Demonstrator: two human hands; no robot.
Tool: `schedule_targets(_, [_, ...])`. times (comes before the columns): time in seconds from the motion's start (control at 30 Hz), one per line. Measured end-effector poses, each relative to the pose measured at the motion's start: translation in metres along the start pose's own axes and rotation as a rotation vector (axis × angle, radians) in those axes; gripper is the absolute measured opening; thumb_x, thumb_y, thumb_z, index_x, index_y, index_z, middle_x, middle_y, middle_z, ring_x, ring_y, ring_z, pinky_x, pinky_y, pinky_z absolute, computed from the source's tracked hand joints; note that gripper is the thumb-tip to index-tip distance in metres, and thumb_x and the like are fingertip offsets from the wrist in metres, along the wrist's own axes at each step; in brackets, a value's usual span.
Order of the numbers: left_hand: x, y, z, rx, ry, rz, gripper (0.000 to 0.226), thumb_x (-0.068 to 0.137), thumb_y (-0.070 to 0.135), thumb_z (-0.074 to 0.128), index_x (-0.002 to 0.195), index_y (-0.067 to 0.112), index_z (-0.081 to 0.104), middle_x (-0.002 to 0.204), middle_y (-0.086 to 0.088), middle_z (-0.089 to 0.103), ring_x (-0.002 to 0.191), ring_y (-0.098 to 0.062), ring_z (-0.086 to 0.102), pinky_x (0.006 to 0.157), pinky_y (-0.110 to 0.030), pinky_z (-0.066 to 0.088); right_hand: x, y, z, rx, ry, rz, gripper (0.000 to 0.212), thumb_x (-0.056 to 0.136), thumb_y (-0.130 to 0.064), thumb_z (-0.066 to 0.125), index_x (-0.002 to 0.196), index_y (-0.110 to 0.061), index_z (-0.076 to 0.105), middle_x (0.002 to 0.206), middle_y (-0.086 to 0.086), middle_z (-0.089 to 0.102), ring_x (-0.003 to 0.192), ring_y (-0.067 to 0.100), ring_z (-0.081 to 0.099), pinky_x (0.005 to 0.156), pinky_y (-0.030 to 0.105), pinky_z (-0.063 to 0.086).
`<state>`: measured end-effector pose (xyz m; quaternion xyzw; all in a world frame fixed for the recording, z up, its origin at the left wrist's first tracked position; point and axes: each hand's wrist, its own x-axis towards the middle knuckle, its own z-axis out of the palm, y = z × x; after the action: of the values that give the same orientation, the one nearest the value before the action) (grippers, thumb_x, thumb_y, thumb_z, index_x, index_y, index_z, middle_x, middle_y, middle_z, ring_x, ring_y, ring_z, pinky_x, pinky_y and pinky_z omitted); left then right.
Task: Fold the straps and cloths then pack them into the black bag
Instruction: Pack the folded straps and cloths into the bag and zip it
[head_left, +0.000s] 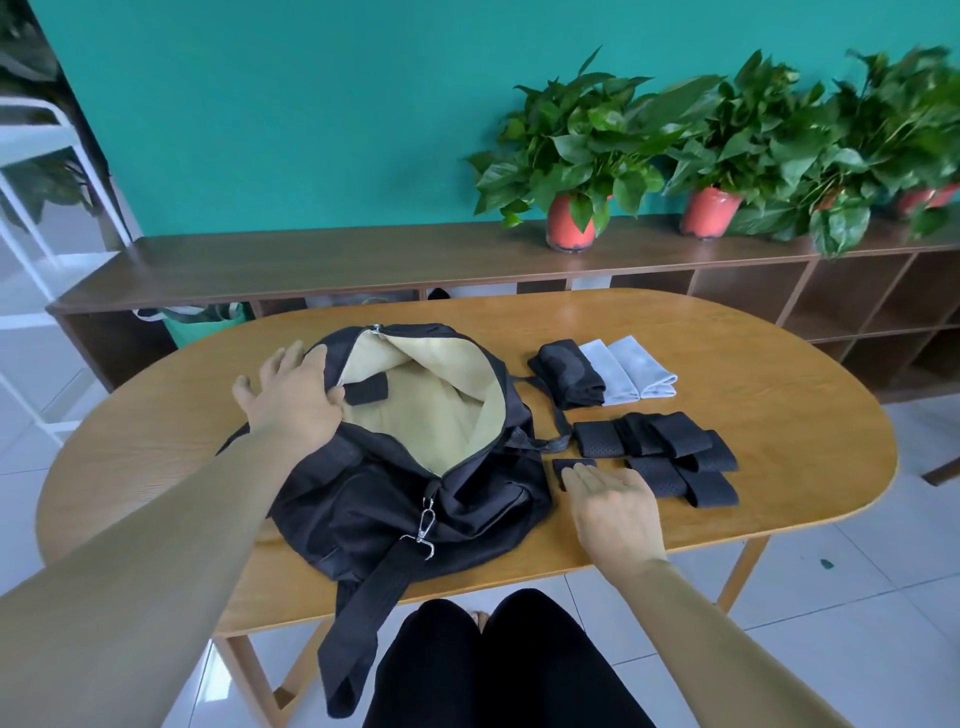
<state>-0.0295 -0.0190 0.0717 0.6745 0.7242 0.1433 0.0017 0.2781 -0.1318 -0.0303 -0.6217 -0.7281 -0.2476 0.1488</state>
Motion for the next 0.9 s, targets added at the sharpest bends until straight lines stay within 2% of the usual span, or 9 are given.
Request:
schedule_targets(0.07, [0.004,-0.003,0.000,0.010,0.004,0.012,0.048,0.097,0.028,0.046,0.143,0.023,0.033,0.158,-0.004,0.017,0.145,-0.025,0.012,0.113,-0.056,0.010,0.005,0.000,-0.003,0.003,0.125,0.034,0.020,0.066,0.007,0.058,0.069,-0.013,0.061,0.062,0.001,0.060,0.058,0.018,0.060,0.056,0.029,0.040])
schedule_targets(0.17, [0.011,-0.004,0.000,0.008,-0.009,0.045,0.048,0.097,0.024,0.044,0.144,0.024,0.032,0.159,-0.004,0.015,0.145,-0.025,0.013,0.113,-0.055,0.008,0.026,-0.002,-0.011,0.045,0.269,0.069,0.028,0.081,0.002,0.044,0.087,-0.008,0.070,0.085,0.003,0.073,0.082,0.016,0.071,0.060,0.028,0.044])
schedule_targets(0.3, [0.021,-0.004,0.005,0.024,-0.013,0.092,0.052,0.098,0.022,0.043,0.147,0.027,0.026,0.159,-0.004,0.013,0.144,-0.026,0.016,0.114,-0.055,0.007,0.074,-0.029,-0.025,0.073,0.374,0.016,0.026,0.088,-0.001,0.044,0.095,-0.007,0.069,0.097,0.003,0.073,0.092,0.014,0.070,0.060,0.029,0.042])
schedule_targets(0.4, [0.030,-0.002,0.008,0.034,-0.033,0.109,0.057,0.096,0.019,0.044,0.149,0.029,0.022,0.160,-0.005,0.012,0.143,-0.026,0.019,0.114,-0.055,0.006,0.108,-0.061,-0.020,0.116,0.379,-0.049,0.030,0.082,0.001,0.048,0.100,-0.008,0.070,0.100,0.004,0.073,0.097,0.013,0.068,0.065,0.029,0.045])
schedule_targets(0.47, [0.036,-0.001,0.011,0.045,-0.035,0.125,0.061,0.094,0.017,0.046,0.149,0.030,0.021,0.160,-0.005,0.012,0.142,-0.026,0.022,0.114,-0.054,0.007,0.127,-0.084,-0.014,0.123,0.354,-0.085,0.030,0.079,0.000,0.048,0.099,-0.008,0.069,0.095,0.002,0.072,0.093,0.013,0.068,0.066,0.029,0.042])
schedule_targets(0.53, [0.042,-0.002,0.014,0.055,-0.031,0.146,0.065,0.092,0.014,0.048,0.149,0.032,0.021,0.159,-0.004,0.014,0.140,-0.025,0.026,0.113,-0.053,0.007,0.145,-0.102,-0.003,0.124,0.319,-0.101,0.027,0.076,0.003,0.046,0.087,-0.010,0.066,0.080,0.000,0.067,0.082,0.014,0.066,0.061,0.028,0.037])
schedule_targets(0.63, [0.050,-0.003,0.017,0.043,-0.005,0.180,0.069,0.088,0.011,0.050,0.148,0.032,0.022,0.153,-0.003,0.028,0.132,-0.023,0.037,0.111,-0.050,0.013,0.167,-0.122,0.011,0.120,0.231,-0.122,0.031,0.071,0.006,0.035,0.074,-0.012,0.060,0.067,-0.002,0.058,0.066,0.017,0.059,0.055,0.027,0.033])
schedule_targets(0.77, [0.060,-0.004,0.019,-0.026,-0.005,0.198,0.071,0.089,0.011,0.053,0.149,0.028,0.018,0.136,-0.001,0.044,0.113,-0.025,0.053,0.097,-0.042,0.032,0.188,-0.136,0.025,0.061,0.157,-0.132,0.034,0.067,0.003,0.024,0.062,-0.014,0.054,0.055,-0.002,0.049,0.052,0.017,0.049,0.056,0.026,0.023])
schedule_targets(0.9, [0.068,-0.008,0.023,-0.041,0.018,0.202,0.075,0.090,0.014,0.055,0.150,0.027,0.012,0.133,-0.003,0.046,0.103,-0.026,0.057,0.084,-0.038,0.040,0.202,-0.145,0.048,0.027,0.020,-0.143,0.028,0.062,0.004,0.034,0.060,-0.014,0.055,0.052,-0.002,0.050,0.050,0.017,0.049,0.052,0.026,0.027])
